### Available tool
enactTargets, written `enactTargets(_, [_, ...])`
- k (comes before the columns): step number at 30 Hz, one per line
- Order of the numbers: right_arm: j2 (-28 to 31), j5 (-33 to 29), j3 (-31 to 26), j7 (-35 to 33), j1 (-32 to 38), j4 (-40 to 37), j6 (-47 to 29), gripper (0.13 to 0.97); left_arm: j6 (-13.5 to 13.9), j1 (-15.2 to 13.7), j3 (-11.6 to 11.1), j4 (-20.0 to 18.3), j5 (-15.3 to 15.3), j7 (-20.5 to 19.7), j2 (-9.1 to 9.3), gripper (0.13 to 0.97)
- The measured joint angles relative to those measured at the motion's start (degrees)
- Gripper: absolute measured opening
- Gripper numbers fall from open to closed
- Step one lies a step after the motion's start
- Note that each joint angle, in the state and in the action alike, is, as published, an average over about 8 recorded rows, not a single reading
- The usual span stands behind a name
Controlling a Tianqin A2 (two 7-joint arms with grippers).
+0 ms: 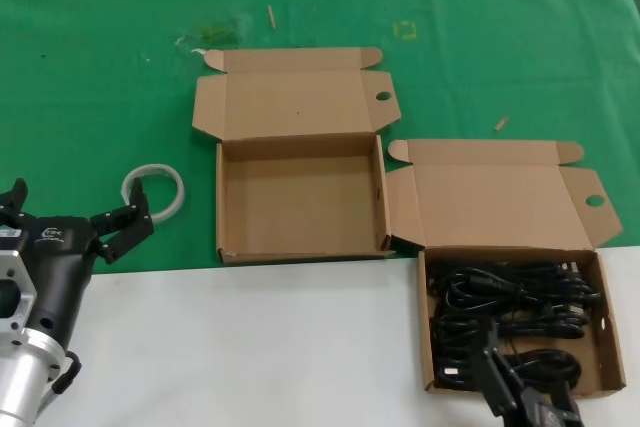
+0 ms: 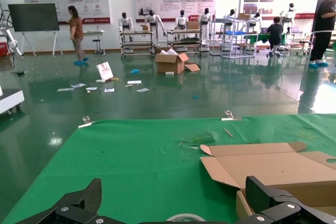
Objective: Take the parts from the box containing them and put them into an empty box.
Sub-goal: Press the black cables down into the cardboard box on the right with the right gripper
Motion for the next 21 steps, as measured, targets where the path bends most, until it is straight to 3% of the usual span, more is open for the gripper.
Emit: enactTargets(21, [0.0, 0.1, 5.6, 5.4, 2.8, -1.7, -5.1, 0.966, 0.0, 0.0, 0.0, 0.0, 0.0, 0.0, 0.0, 0.965])
